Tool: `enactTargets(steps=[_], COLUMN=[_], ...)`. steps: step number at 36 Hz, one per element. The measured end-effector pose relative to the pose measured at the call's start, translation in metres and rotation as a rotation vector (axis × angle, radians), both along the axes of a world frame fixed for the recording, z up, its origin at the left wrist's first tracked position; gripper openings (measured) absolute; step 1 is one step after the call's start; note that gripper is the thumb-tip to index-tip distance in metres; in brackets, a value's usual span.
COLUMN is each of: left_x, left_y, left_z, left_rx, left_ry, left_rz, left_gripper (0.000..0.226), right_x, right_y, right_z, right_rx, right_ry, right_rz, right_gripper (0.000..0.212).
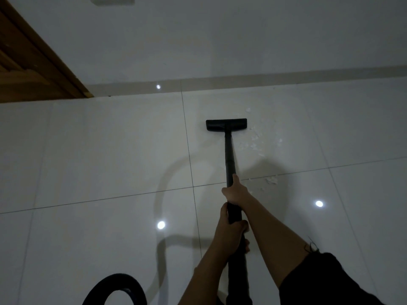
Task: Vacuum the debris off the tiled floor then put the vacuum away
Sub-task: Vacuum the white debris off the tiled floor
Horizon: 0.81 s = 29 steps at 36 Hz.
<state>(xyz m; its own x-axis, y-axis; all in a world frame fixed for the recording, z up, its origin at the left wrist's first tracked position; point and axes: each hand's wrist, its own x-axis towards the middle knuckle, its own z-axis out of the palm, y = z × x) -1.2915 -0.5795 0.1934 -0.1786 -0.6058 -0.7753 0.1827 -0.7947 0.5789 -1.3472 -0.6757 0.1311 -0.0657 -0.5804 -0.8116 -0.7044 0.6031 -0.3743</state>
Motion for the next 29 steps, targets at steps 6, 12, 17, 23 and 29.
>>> enactTargets(steps=[6,12,17,23,29], left_x=[-0.004,-0.005,-0.005,-0.008,-0.013], left_y=[0.027,0.058,0.084,0.109,0.133], left_z=[0.001,-0.001,0.003,0.007,0.012], left_rx=[-0.003,0.012,0.022,0.008,-0.011], left_ry=[-0.003,-0.019,-0.021,-0.019,-0.016], left_rz=[-0.018,-0.036,-0.041,-0.048,-0.052], left_gripper=[0.048,0.050,0.049,0.047,0.049], right_x=[-0.006,-0.008,-0.007,-0.011,-0.017], right_y=[0.028,0.061,0.089,0.113,0.136], right_z=[-0.002,-0.008,-0.007,-0.003,0.000], right_rx=[0.001,0.000,0.018,0.013,0.003], right_ry=[-0.008,-0.037,-0.055,-0.051,-0.056], right_rz=[-0.016,-0.031,-0.049,-0.053,-0.072], right_gripper=[0.074,0.073,0.072,0.071,0.072])
